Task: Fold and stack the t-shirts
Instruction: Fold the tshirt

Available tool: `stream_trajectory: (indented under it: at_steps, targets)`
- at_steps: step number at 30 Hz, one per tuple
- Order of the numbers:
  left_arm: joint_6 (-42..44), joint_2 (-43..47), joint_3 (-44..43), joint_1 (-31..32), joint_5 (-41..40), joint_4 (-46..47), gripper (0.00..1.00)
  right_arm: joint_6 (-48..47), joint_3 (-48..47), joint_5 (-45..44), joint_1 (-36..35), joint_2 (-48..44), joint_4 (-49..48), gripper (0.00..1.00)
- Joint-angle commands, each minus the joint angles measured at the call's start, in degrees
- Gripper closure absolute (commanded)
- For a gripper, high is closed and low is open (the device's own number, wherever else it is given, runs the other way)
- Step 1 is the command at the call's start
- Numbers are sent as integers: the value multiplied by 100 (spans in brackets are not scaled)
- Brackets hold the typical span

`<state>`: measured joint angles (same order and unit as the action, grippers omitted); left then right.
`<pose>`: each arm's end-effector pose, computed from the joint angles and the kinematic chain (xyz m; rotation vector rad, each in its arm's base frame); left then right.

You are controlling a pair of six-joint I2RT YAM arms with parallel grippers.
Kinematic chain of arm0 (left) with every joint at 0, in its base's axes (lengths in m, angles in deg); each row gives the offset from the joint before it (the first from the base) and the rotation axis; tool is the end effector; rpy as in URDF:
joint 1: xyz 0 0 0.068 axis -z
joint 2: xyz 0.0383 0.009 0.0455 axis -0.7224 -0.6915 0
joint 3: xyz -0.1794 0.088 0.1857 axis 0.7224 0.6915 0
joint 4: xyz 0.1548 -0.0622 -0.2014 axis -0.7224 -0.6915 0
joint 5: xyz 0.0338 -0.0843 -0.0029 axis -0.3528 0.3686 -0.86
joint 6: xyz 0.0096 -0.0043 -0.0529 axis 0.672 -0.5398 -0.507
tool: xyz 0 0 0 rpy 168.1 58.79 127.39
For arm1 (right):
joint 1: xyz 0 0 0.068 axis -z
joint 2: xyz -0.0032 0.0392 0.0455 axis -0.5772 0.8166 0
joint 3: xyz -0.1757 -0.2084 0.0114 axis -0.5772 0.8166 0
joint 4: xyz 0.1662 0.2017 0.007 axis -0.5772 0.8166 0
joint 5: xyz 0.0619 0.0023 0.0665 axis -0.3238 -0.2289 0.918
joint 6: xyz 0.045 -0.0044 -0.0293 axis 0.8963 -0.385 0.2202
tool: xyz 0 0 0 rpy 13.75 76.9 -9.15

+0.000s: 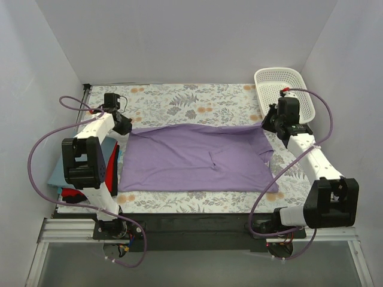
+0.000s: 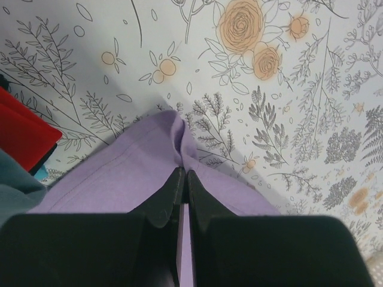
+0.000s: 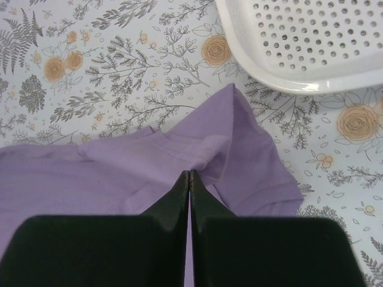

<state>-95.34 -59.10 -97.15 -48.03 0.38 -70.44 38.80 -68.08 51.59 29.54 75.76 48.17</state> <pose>0.3760 0.0155 0.2074 -2.0053 1.8292 -0.3592 0.3081 0.0280 0.2864 0.3548 2.1126 0.1984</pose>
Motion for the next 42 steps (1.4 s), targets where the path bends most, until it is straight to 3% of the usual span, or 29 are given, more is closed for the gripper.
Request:
stream_trajectory:
  at_steps: [1,16,34,42]
  targets:
    - [159,423,104,-33,202,231,100,74,91,-32,167,-502,-78,99]
    - [238,950,534,-42,317,205,100,22,451,328,677,-1460,502,99]
    - [-25,2189,2107,-129,229,46,100,215,1514,592,721,-2497,950,99]
    - [18,2383,2319,-208,194,-6,100,233,1805,618,765,-2752,1038,99]
